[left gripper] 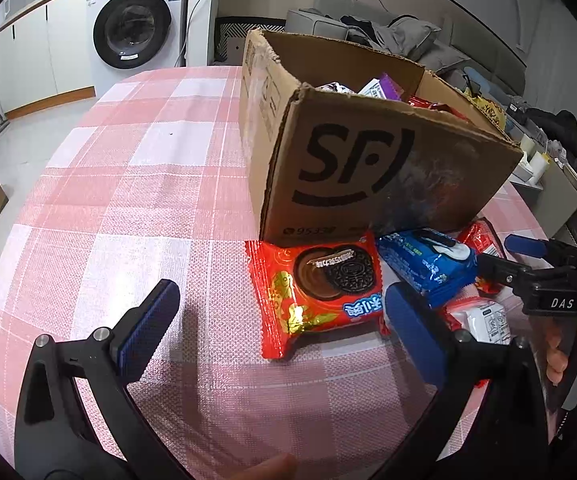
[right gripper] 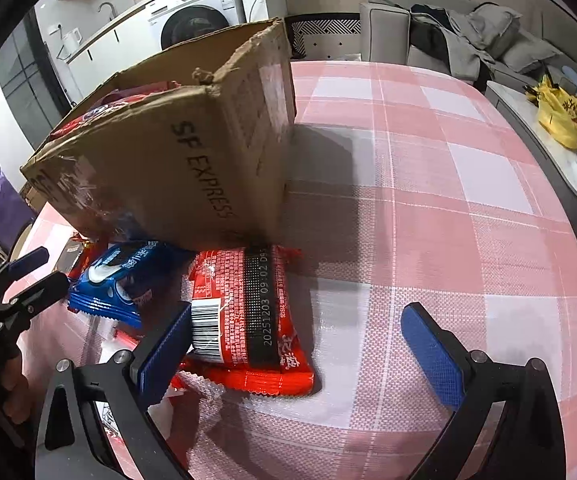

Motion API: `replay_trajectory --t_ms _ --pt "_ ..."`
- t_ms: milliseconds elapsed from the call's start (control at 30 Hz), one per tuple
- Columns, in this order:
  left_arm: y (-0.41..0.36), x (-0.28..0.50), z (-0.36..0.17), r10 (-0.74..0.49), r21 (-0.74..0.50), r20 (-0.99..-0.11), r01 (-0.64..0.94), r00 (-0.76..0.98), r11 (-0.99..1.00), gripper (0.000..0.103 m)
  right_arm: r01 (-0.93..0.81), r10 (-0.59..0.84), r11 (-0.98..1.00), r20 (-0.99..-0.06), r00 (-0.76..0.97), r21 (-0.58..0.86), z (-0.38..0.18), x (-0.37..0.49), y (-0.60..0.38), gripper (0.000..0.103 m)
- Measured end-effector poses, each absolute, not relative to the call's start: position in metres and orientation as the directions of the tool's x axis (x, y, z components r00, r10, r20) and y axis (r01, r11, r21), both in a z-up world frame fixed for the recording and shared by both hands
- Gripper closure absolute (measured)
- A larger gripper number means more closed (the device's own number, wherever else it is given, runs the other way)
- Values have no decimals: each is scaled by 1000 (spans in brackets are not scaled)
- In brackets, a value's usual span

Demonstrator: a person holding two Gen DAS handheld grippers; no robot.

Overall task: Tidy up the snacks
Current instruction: 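Move both tools back toward the remaining snacks beside the box, then grasp the red wafer pack with right tool while left tool grasps red Oreo pack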

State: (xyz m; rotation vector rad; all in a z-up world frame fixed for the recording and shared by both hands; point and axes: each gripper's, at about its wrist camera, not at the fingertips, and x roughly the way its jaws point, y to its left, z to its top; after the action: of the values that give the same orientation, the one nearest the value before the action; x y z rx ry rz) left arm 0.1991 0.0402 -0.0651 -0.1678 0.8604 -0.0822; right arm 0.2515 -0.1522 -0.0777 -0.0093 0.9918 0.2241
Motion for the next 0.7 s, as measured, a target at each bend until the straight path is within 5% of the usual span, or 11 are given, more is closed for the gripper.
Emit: replay_trajectory --t_ms 167,467,700 --pt "40 200 -67 -145 -186 -755 3 640 983 1 -227 177 972 -825 537 61 -79 245 -144 1" --pt "37 201 -70 -144 -176 -761 11 632 984 1 -279 249 954 -800 545 108 -73 235 -145 53" --pt "36 202 -72 -142 -171 -769 14 624 985 1 -310 309 938 -778 548 154 -69 224 -145 58"
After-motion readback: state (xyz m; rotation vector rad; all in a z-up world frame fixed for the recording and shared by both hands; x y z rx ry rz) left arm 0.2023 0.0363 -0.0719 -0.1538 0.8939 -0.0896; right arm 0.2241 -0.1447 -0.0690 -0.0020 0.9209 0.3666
